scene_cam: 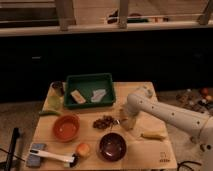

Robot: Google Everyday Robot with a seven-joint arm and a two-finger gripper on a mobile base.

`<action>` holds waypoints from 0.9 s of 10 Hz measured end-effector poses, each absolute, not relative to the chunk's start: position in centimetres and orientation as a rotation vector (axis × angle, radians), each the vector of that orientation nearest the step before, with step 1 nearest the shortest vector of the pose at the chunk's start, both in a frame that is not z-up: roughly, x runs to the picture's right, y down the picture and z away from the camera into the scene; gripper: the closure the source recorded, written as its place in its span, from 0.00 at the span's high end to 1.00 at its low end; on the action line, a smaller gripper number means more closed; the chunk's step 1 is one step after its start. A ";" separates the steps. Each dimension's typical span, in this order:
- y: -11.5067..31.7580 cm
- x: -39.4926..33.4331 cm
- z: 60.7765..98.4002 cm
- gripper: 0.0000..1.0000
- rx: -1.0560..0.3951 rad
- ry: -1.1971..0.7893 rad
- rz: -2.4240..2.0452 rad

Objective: Place fork in red bowl

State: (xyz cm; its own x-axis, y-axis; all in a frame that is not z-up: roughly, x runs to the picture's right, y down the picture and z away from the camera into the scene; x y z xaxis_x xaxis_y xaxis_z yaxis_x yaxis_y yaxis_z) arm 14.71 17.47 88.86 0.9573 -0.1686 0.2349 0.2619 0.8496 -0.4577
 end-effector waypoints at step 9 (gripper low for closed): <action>17.3 15.1 88.8 0.00 -0.534 -0.188 -0.218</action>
State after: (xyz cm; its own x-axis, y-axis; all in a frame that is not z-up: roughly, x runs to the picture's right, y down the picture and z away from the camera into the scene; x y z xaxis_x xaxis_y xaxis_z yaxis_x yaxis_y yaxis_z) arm 15.07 17.27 88.83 0.9599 -0.1557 0.2332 0.2532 0.8388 -0.4820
